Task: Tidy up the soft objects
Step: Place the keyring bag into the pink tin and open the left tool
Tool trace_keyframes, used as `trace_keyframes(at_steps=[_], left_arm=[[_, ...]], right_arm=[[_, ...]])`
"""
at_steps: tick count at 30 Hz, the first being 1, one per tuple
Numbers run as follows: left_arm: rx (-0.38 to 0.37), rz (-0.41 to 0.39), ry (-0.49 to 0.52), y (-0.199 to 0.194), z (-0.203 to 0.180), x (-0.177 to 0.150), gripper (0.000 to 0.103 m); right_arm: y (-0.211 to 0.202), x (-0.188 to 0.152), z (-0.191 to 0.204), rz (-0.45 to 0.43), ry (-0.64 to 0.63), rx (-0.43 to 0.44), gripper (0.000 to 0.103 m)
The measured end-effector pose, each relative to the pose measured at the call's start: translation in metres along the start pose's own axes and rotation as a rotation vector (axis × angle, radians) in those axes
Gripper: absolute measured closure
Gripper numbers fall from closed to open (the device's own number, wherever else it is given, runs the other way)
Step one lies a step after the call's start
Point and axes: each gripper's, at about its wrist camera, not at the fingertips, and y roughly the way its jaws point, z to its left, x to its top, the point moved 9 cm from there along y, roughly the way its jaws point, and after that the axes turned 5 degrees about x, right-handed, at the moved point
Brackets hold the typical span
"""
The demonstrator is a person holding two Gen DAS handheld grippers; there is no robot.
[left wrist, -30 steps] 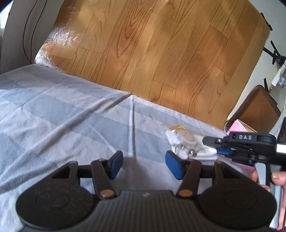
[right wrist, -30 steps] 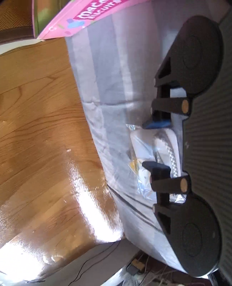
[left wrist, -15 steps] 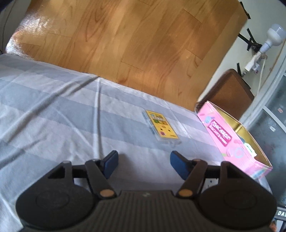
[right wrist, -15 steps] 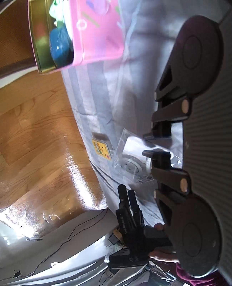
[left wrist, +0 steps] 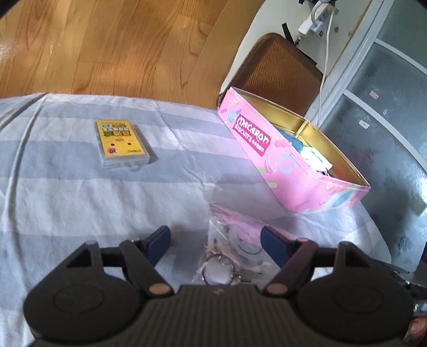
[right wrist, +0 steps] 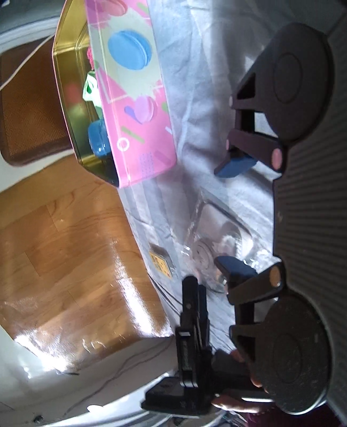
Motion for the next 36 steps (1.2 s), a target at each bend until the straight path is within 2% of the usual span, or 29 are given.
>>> trace_keyframes(at_steps=[3, 6, 8, 10, 12, 15, 19, 23, 27, 32, 34, 36], left_arm=[[0.007, 0.005, 0.045, -0.001, -0.011, -0.005, 0.026], [0.003, 0.024, 0.066, -0.002, -0.023, -0.013, 0.027], [0.007, 0.034, 0.087, 0.0, -0.035, -0.018, 0.029], [0.058, 0.018, 0.119, -0.002, -0.042, -0.019, 0.029], [0.051, -0.008, 0.119, -0.01, -0.047, -0.014, 0.029], [-0.016, -0.066, 0.089, -0.029, -0.058, 0.01, 0.031], [-0.064, -0.154, 0.144, -0.041, -0.093, 0.051, 0.031], [-0.098, -0.188, 0.236, -0.018, -0.132, 0.082, 0.031], [-0.132, -0.122, 0.251, 0.032, -0.161, 0.094, 0.032], [-0.105, -0.039, 0.271, 0.091, -0.185, 0.091, 0.032], [-0.066, -0.04, 0.271, 0.1, -0.187, 0.092, 0.034], [-0.053, -0.07, 0.271, 0.093, -0.184, 0.096, 0.034]], right_arm=[[0.01, -0.012, 0.013, 0.077, -0.077, 0.009, 0.033], [0.024, -0.015, 0.022, 0.092, -0.165, -0.034, 0.033], [0.034, -0.016, 0.031, 0.097, -0.216, -0.05, 0.043], [0.041, -0.013, 0.031, 0.08, -0.244, -0.104, 0.046], [0.037, -0.004, 0.021, 0.043, -0.212, -0.114, 0.051], [0.016, 0.019, 0.02, -0.073, -0.21, -0.103, 0.052], [-0.01, 0.057, 0.018, -0.221, -0.249, -0.142, 0.052], [-0.023, 0.087, -0.017, -0.294, -0.221, -0.218, 0.052], [-0.026, 0.103, -0.064, -0.311, -0.18, -0.321, 0.052], [-0.021, 0.105, -0.115, -0.268, -0.124, -0.441, 0.051], [-0.026, 0.107, -0.135, -0.302, -0.108, -0.546, 0.05], [-0.037, 0.108, -0.149, -0.342, -0.044, -0.572, 0.05]])
